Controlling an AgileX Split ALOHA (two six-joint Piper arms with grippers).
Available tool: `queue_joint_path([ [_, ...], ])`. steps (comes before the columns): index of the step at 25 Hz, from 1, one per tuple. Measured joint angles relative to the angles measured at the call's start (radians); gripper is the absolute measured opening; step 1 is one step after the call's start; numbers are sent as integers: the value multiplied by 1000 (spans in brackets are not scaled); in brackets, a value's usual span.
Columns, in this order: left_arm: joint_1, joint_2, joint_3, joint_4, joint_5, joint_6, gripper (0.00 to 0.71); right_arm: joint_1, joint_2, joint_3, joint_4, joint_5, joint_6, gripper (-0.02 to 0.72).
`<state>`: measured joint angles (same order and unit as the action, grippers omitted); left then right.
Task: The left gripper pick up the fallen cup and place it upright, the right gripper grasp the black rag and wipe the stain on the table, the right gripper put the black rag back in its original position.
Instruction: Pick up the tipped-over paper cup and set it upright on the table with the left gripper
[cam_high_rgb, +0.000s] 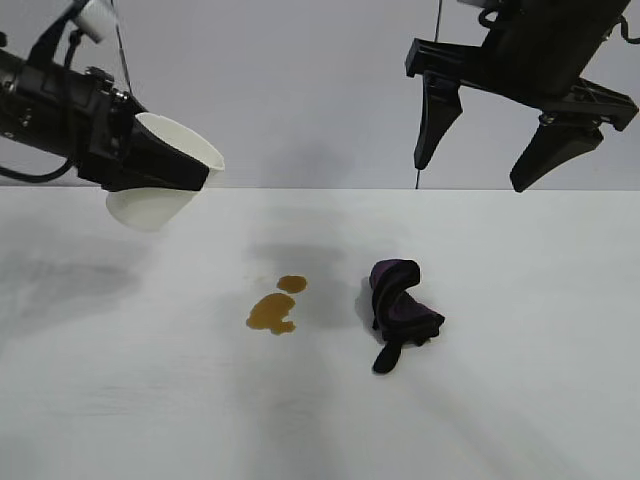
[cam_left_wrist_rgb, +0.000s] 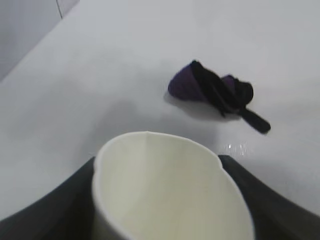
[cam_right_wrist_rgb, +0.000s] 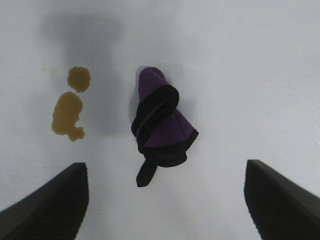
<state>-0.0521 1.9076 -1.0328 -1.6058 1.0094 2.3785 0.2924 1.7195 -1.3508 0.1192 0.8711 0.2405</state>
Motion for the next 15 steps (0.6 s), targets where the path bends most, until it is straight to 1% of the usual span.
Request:
queue_joint_path([
  [2, 25, 14, 59, -57, 79, 144, 449, 0, 0, 0, 0, 0, 0, 589],
  [4, 35, 45, 87, -71, 123, 206, 449, 0, 0, 0, 0, 0, 0, 589],
  [10, 36, 169, 100, -88, 130, 284, 449, 0, 0, 0, 0, 0, -2, 589],
  [15, 36, 224, 100, -93, 130, 351, 449, 0, 0, 0, -2, 0, -2, 589],
])
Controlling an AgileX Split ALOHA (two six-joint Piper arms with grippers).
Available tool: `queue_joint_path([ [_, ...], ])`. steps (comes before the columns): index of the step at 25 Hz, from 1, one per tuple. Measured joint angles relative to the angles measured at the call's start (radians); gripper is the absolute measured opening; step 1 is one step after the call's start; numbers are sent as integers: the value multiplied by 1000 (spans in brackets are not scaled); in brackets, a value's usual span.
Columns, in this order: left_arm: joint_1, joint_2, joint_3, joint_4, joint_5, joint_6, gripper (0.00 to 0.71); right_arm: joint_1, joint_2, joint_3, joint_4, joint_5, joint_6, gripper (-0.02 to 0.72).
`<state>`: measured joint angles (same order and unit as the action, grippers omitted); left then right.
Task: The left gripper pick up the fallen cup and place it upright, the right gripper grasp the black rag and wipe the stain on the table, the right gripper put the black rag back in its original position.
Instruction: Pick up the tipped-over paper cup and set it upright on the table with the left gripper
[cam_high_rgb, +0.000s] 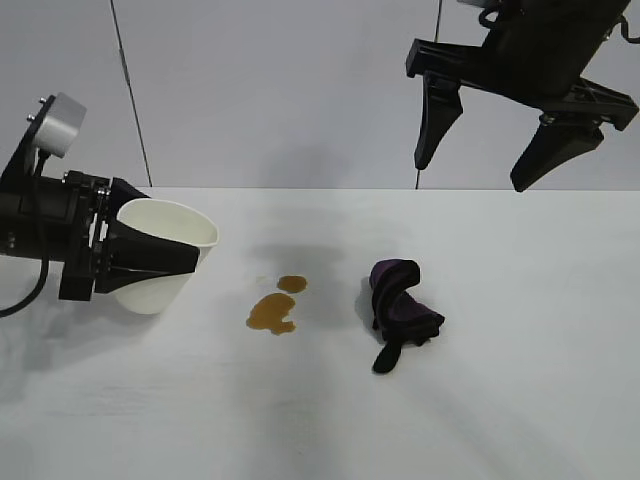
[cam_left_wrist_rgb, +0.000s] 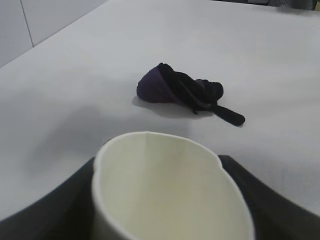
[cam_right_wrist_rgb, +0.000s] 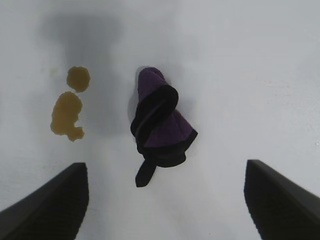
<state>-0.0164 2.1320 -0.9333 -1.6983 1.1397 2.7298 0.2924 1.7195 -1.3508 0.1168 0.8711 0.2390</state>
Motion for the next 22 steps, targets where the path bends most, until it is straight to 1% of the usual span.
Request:
queue_joint_path([
  [7, -1, 78, 0, -4, 0, 20, 430, 0, 0, 0, 0, -20, -1, 589],
  [12, -20, 94, 0, -12, 1, 14, 432, 0, 0, 0, -1, -26, -1, 589],
  [13, -21, 94, 0, -13, 1, 10, 452, 0, 0, 0, -1, -26, -1, 589],
  [14, -24, 96, 0, -13, 1, 3, 490, 0, 0, 0, -1, -26, -1, 589],
  [17, -24, 95, 0, -13, 0, -24, 625, 0, 0, 0, -1, -26, -1, 589],
  [19, -24, 83, 0, -13, 0, -29, 664, 0, 0, 0, -1, -26, -1, 589],
  [22, -24, 59, 0, -13, 0, -29, 686, 0, 0, 0, -1, -26, -1, 589],
])
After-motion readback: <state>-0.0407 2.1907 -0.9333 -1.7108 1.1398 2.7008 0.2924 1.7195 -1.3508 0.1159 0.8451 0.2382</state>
